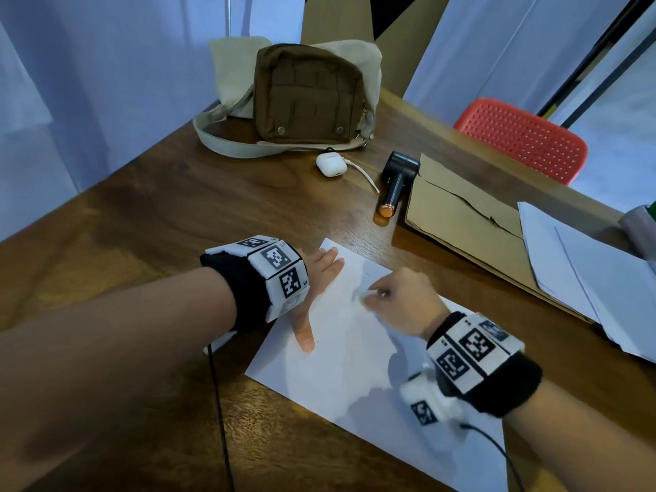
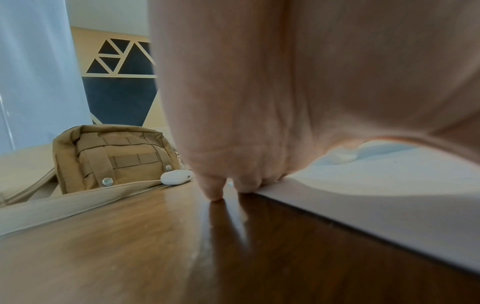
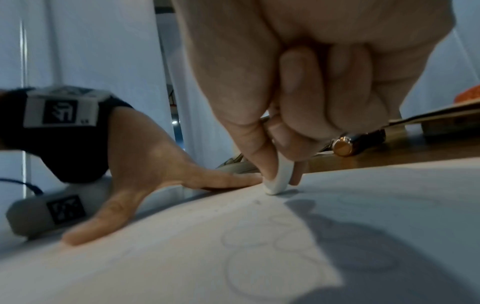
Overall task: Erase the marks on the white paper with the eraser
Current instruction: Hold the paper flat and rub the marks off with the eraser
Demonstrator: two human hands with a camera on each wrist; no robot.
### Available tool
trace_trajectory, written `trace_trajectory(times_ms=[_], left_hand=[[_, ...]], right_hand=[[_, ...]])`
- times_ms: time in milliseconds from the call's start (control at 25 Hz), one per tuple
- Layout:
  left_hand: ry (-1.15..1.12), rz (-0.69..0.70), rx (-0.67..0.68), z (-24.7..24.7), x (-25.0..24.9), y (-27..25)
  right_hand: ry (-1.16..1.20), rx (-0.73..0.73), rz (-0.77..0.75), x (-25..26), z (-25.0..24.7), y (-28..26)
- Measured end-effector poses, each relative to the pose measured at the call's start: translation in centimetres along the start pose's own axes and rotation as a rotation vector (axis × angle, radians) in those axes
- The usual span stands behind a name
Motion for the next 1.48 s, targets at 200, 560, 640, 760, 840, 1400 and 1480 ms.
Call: trace_trajectory(times_ms=[200, 560, 640, 760, 840, 1400, 1480], left_hand=[[-0.027, -0.005, 0.023, 0.2, 0.0, 0.1], [0.005, -0.010, 0.038, 0.2, 0.3, 0.2], [-0.018, -0.009, 0.044, 0.2, 0.2, 0.1], [-0.008, -0.008, 0.045, 0.1, 0.1, 0.0], [0.013, -0.010, 0.048, 0.2, 0.3, 0.0], [0.004, -0.007, 0.067, 0.2, 0.5, 0.4], [0.001, -0.016, 0.074, 0.4, 0.6, 0.6]], right_hand=[[-0.024, -0.006, -0.144, 3.4, 0.9, -2.9], [-0.022, -0.045, -0.021, 0.3, -0.8, -0.3], [-0.004, 0.033, -0.188, 2.9, 1.2, -2.9], [0.023, 0.133, -0.285, 3.9, 2.1, -4.2], [-0.012, 0.097, -0.163, 1.8, 0.9, -1.7], [0.113, 0.004, -0.067, 0.2, 0.3, 0.0], [0.089, 0.033, -0.195, 3.0, 1.1, -1.7]])
Point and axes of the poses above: each hand's wrist, its own y-axis towards the middle knuckle, its own z-axis out of the palm, x = y × z, the point moved 9 cm from there along y, towards the middle knuckle, and after that the axes turned 11 degrees about -y, right-handed, at the moved point
